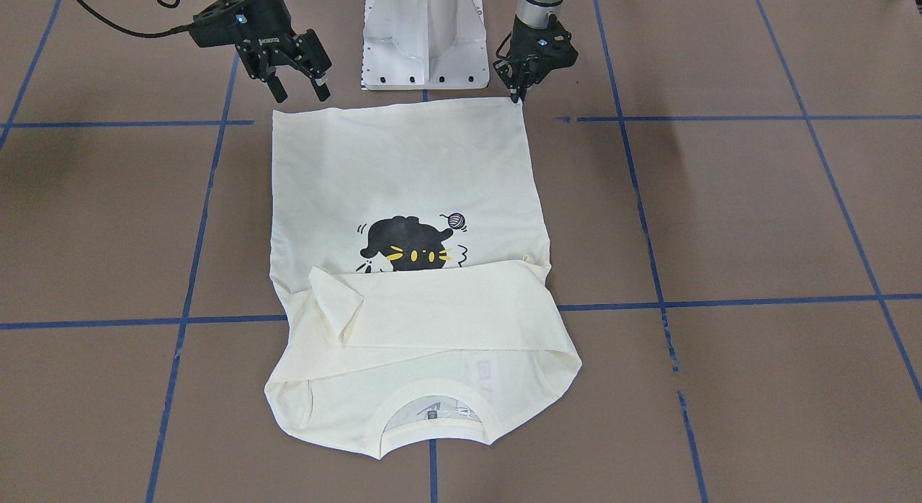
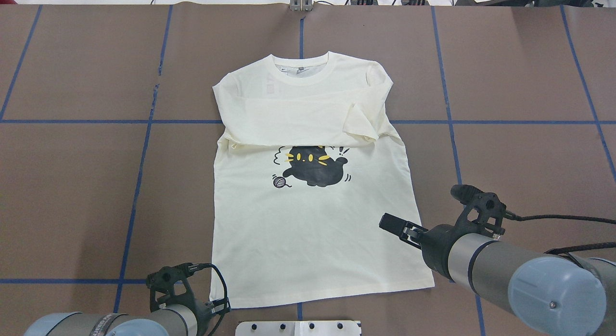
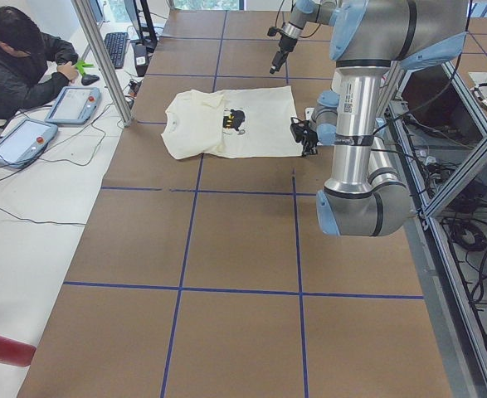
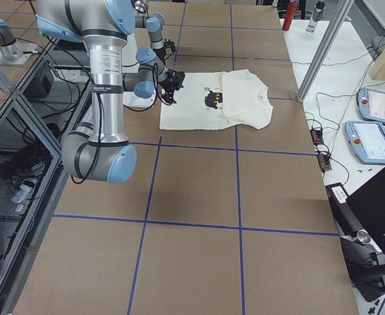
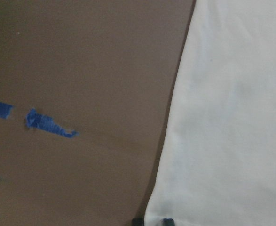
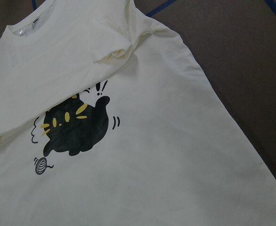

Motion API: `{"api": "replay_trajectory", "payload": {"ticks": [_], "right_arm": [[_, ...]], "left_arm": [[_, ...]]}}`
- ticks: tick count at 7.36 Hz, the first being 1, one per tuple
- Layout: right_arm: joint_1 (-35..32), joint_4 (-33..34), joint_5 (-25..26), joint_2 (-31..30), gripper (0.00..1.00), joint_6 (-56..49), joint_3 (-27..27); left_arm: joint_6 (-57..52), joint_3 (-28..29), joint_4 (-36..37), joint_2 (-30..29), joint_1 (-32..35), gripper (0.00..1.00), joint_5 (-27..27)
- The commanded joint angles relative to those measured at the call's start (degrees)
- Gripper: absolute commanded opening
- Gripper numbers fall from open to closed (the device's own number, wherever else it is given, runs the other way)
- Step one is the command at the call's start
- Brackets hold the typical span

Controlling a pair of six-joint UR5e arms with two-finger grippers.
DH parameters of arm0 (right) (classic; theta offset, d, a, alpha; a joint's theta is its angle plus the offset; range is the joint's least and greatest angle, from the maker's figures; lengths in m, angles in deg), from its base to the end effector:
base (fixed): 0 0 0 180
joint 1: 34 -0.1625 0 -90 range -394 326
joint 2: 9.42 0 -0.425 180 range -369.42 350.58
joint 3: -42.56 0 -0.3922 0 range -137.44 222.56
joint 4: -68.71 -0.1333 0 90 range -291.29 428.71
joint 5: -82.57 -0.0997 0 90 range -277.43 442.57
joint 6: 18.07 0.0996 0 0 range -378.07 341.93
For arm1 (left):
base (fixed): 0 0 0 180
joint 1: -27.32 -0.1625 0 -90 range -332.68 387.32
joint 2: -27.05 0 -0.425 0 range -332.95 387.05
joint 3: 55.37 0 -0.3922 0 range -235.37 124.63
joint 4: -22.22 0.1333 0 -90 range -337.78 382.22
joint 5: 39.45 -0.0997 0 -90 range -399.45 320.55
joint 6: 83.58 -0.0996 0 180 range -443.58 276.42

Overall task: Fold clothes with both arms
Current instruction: 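Position both grippers at the hem corners nearest the robot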

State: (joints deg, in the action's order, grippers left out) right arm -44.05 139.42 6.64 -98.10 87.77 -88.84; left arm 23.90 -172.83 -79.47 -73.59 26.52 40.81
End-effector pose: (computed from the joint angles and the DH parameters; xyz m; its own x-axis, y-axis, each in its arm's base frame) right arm -0.3959 -0.2301 0.2786 0.3407 0.3293 0.8806 -0.4923 0.8605 -0.1313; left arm 0.5285 -0.1428 0.3254 0.5810 -0.2880 -0.7612 0.3040 0.9444 -0.1252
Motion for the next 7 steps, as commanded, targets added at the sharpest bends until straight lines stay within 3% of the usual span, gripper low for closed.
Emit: {"api": "replay_trajectory", "payload": {"ticks": [1, 4, 7], "right_arm": [[0.1, 0.0, 0.1, 0.0, 1.0, 0.1, 0.0], [3.0, 0.3, 4.1, -3.0, 1.0, 0.0, 0.4], [10.5, 0.8, 6.8, -15.9, 1.0, -4.9, 0.3]], "left_arm": [[-0.1, -0.2, 0.1, 0.1, 0.2, 0.0, 0.0], [-5.5, -3.5, 3.0, -0.8, 2.4, 0.0, -1.0], [-6.7, -4.9, 3.0, -1.3, 4.0, 0.0, -2.2]]}}
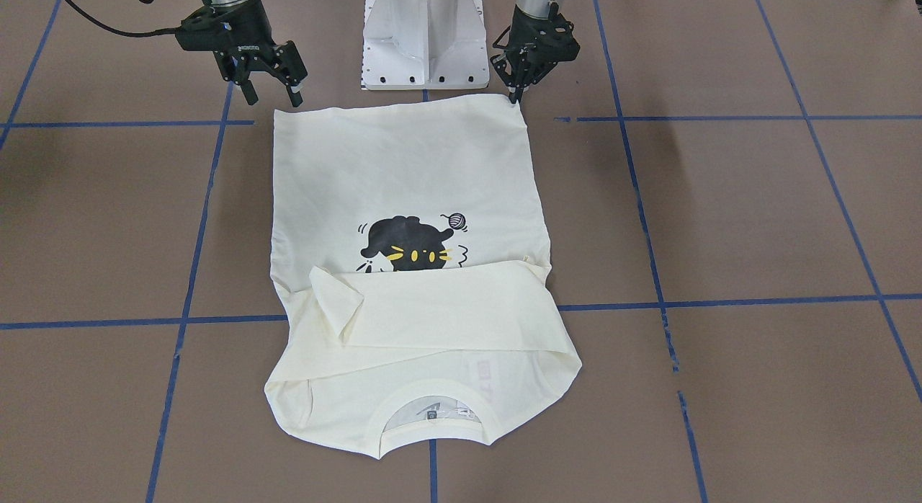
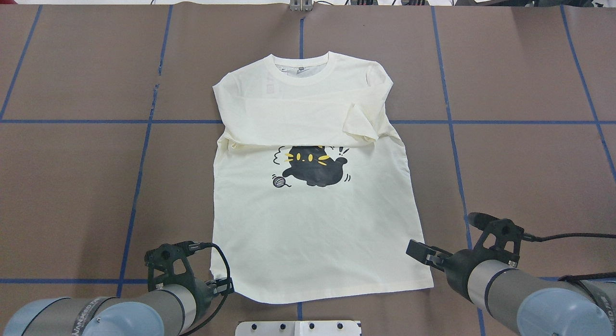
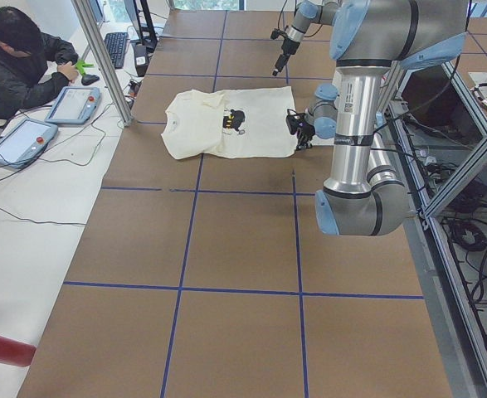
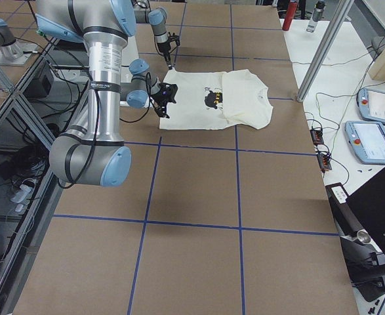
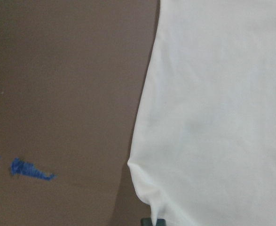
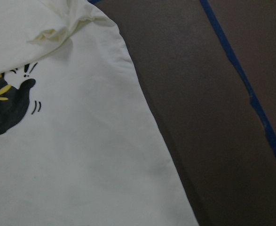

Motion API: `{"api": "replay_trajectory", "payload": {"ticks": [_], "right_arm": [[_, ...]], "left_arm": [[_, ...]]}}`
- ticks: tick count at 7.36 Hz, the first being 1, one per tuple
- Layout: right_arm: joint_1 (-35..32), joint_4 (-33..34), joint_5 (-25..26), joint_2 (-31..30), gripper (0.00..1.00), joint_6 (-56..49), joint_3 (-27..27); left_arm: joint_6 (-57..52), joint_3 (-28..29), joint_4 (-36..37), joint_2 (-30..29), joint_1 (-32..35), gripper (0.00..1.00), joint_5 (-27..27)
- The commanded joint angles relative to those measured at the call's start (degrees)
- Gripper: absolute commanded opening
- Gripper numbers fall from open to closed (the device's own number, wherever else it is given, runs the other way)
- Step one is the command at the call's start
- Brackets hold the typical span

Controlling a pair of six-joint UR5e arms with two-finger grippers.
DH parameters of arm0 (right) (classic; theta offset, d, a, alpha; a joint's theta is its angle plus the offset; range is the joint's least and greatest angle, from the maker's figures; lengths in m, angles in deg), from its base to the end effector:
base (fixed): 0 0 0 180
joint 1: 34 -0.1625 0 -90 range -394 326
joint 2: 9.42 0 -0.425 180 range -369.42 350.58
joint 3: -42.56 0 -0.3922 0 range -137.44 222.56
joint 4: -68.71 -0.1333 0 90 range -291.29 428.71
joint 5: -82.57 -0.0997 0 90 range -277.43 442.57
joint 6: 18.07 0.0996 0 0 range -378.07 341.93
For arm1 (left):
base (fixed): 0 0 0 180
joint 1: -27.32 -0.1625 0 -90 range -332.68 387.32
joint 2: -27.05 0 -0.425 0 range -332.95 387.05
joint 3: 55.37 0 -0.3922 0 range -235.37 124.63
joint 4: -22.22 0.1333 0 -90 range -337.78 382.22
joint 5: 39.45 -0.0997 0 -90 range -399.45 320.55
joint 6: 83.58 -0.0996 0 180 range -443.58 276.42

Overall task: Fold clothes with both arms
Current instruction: 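Position both grippers at the hem corners nearest the robot, then grasp both hem corners with the left and right grippers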

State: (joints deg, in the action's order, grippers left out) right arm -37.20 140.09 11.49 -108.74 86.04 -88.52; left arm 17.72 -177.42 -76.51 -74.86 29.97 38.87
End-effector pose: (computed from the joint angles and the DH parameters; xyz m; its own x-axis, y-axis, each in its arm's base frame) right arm -0.3909 -0.1877 0.3587 0.5438 0.2614 0.7975 -0.4483 0.8938 0.0127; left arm 0.5004 -0.1768 0.2859 0.5534 -0.2177 -0.8040 0.3208 0.9465 -0.0355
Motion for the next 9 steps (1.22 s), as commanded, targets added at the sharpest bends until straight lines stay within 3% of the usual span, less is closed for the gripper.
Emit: {"api": "replay_trajectory", "payload": {"ticks": [1, 3, 4, 7, 9], "right_arm": [[6.1, 0.3, 3.9, -7.4, 1.0, -4.5, 0.1], [7.8, 0.5, 6.0, -6.9, 0.97, -2.2, 2.2], [8.4, 0.3, 6.6, -5.8, 0.67, -0.9, 2.5], [8.4, 0.2, 7.2, 2.3, 0.65, -0.7, 7.0], [7.9, 0.3, 7.4, 2.1, 0.55, -0.7, 7.7]], "left_arm": [[-0.5, -0.4, 0.0, 0.0, 0.5, 0.0, -0.8], [-0.5, -0.1, 0.0, 0.0, -0.3, 0.0, -1.7], [-0.5, -0.3, 0.0, 0.0, -0.3, 0.0, -1.7], [-0.5, -0.5, 0.0, -0.1, -0.4, 0.0, -2.3], [-0.5, -0.5, 0.0, -0.1, -0.5, 0.0, -2.3]]}}
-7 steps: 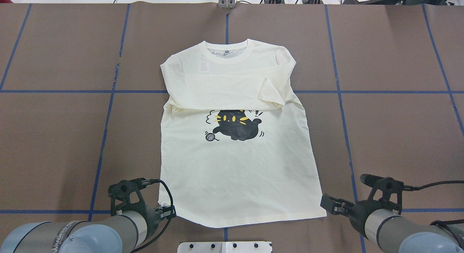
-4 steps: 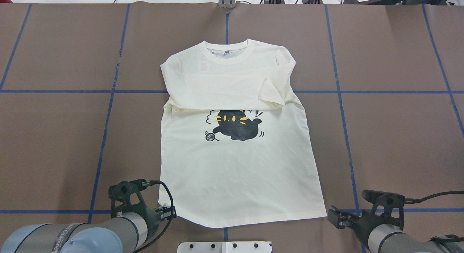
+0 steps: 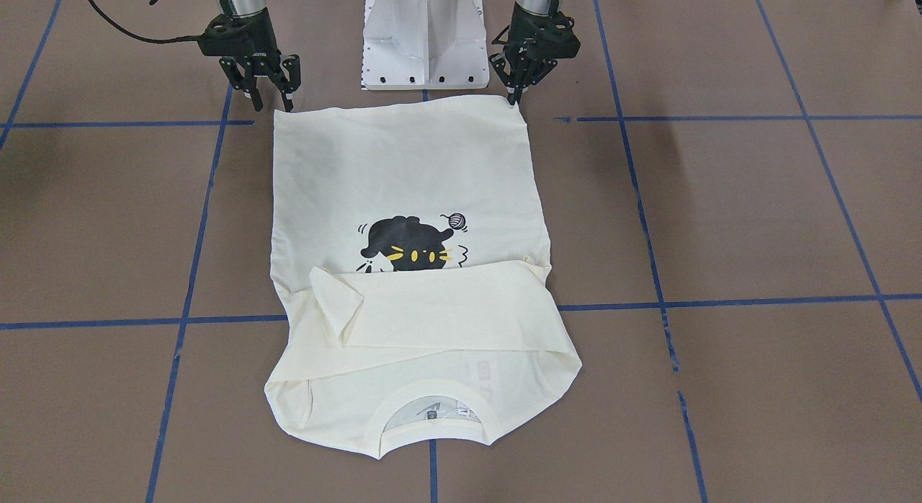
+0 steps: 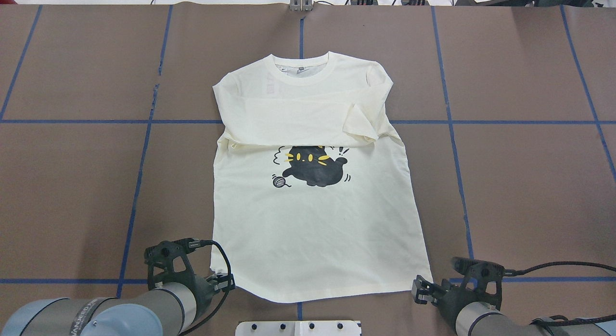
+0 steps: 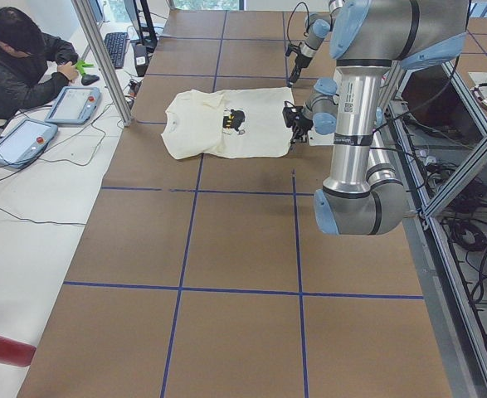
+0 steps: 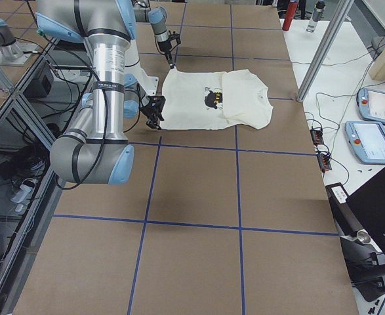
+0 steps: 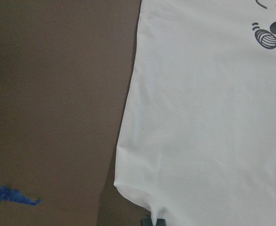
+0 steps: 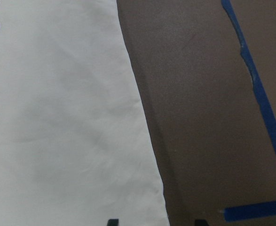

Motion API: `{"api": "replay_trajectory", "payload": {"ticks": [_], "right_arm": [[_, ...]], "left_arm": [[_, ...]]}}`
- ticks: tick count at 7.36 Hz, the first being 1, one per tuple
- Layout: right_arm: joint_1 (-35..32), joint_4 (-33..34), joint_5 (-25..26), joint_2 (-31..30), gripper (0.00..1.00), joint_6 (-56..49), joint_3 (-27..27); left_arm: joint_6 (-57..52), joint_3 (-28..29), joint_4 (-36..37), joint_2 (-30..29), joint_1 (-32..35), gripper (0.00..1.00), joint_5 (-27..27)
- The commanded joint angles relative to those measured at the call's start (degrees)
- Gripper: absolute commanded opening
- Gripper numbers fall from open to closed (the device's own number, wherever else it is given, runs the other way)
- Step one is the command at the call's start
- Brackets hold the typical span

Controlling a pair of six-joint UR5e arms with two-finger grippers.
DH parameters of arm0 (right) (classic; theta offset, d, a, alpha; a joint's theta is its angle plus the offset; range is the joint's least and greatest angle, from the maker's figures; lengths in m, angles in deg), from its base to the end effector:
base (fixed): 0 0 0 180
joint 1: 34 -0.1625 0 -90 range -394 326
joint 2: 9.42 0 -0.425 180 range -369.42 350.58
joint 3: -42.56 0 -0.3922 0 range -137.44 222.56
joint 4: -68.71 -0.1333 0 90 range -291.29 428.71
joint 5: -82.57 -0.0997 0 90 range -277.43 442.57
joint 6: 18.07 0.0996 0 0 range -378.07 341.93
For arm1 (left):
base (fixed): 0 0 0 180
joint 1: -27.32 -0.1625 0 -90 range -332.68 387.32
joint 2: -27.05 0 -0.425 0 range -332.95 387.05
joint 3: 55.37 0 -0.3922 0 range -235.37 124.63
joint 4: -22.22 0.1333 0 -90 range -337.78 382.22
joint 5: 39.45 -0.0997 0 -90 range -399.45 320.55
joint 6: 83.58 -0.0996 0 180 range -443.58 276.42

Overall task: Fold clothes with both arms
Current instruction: 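Grasp both hem corners with the left and right grippers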

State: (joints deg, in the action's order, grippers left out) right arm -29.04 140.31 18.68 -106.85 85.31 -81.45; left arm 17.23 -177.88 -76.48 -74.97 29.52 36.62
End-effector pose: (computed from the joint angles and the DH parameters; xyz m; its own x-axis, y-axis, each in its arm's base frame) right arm -0.4432 -0.1393 0.4012 0.6318 0.1537 0.7597 -0.3891 0.9106 0.1393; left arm 0.4988 -0.1766 0.2811 0.5444 -0.2031 -0.8139 0.3381 0.9411 -0.0087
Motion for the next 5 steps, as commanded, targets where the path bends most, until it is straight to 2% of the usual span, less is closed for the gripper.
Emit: {"api": "replay_trajectory", "payload": {"ticks": [1, 2, 3, 5], "right_arm": [[-0.2, 0.3, 0.3, 0.1, 0.52, -0.1, 0.6], [-0.2, 0.4, 0.2, 0.3, 0.38, -0.1, 0.6], [-0.1, 0.6, 0.2, 0.3, 0.32, -0.1, 0.9], [-0.1, 0.6, 0.1, 0.1, 0.34, -0.1, 0.8]], "left_arm": [[0.0, 0.0, 0.0, 0.0, -0.2, 0.0, 0.0], [0.0, 0.0, 0.0, 0.0, -0.2, 0.0, 0.0], [0.0, 0.0, 0.0, 0.0, -0.2, 0.0, 0.0], [0.0, -0.1, 0.0, 0.0, -0.1, 0.0, -0.1]]}}
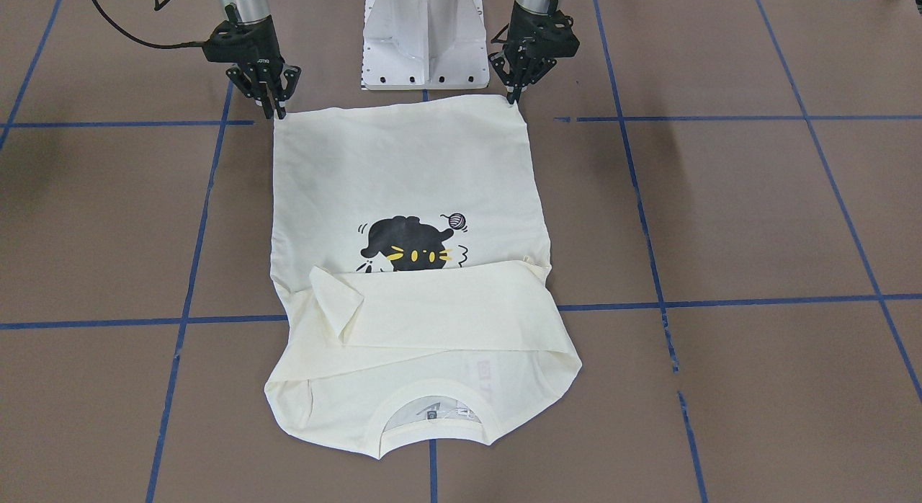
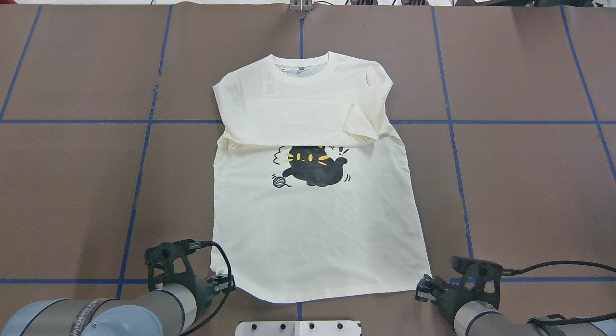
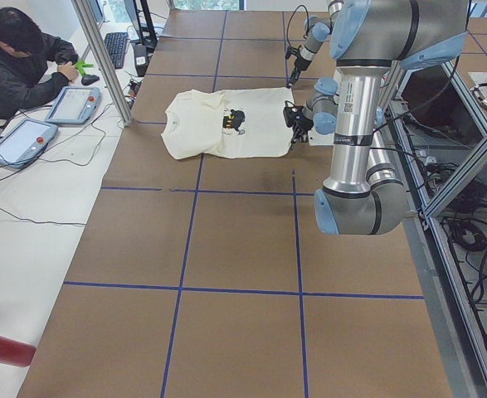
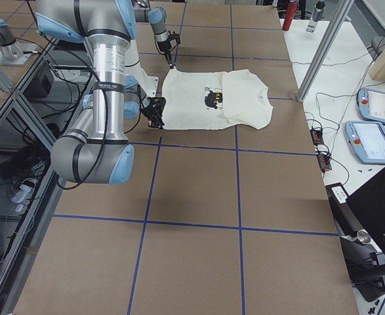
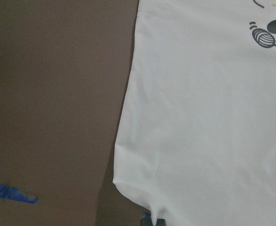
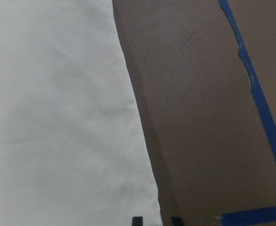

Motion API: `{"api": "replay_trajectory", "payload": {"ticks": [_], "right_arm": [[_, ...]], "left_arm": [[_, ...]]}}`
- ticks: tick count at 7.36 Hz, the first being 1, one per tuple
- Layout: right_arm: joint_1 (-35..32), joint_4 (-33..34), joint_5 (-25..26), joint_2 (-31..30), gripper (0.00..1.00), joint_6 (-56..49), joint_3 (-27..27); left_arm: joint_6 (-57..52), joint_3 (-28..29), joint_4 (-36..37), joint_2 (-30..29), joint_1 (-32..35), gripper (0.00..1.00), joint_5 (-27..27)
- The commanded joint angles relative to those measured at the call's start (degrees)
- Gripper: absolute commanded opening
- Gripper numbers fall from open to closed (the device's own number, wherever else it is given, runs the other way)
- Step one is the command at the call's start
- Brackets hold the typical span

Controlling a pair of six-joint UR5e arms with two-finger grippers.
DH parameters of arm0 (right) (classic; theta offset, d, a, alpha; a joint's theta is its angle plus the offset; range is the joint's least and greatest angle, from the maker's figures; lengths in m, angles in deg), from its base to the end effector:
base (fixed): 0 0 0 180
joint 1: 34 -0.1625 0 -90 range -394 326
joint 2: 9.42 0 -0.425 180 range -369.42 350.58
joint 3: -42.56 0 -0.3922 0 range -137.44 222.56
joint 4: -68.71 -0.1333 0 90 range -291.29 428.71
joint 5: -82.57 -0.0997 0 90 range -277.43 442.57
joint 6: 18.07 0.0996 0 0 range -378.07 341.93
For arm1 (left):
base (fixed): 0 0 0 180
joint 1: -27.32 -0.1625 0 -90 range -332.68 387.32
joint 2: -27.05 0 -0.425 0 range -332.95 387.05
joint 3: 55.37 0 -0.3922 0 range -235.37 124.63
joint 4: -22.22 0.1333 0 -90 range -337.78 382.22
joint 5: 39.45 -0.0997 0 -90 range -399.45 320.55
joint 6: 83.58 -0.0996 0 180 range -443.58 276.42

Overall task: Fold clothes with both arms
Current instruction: 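Grasp both hem corners with the left and right grippers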

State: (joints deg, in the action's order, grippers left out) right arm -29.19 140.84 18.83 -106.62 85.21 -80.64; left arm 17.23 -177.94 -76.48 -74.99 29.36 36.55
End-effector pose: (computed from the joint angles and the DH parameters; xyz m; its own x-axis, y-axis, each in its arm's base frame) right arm -0.4464 -0.1404 0.4075 0.6463 0.1524 0.7478 -0.3892 0.9087 0.1512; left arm 0.4990 -0.1753 0.2805 0.5437 -0.2015 -0.8148 0.3363 0.9417 -0.0084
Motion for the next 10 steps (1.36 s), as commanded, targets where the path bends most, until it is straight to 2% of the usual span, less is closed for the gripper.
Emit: {"api": "replay_trajectory", "payload": {"ticks": [1, 3, 6, 8, 9, 10], "right_arm": [[0.1, 0.1, -0.2, -0.2, 0.34, 0.0, 0.1], [0.1, 0.2, -0.2, -0.1, 0.33, 0.0, 0.0], [0.1, 0.2, -0.3, 0.3, 0.0, 0.0, -0.1], [-0.2, 0.3, -0.2, 0.3, 0.0, -0.1, -0.7], [-0.9, 3.9, -0.8, 0.3, 0.0, -0.4, -3.2], [-2.4, 11.2, -4.6, 0.4, 0.0, -0.6, -9.7]], "left_arm": [[0.0, 0.0, 0.0, -0.1, 0.1, 0.0, -0.1], [0.0, 0.0, 0.0, -0.3, 0.1, 0.0, -0.1], [0.0, -0.2, 0.0, -0.2, 0.1, 0.0, 0.0], [-0.1, -0.2, 0.0, -0.3, 0.1, 0.0, 0.0], [-0.1, -0.2, 0.1, -0.3, 0.2, 0.0, 0.0], [-0.2, -1.1, 0.2, -0.3, 0.2, 0.0, 0.5]]}}
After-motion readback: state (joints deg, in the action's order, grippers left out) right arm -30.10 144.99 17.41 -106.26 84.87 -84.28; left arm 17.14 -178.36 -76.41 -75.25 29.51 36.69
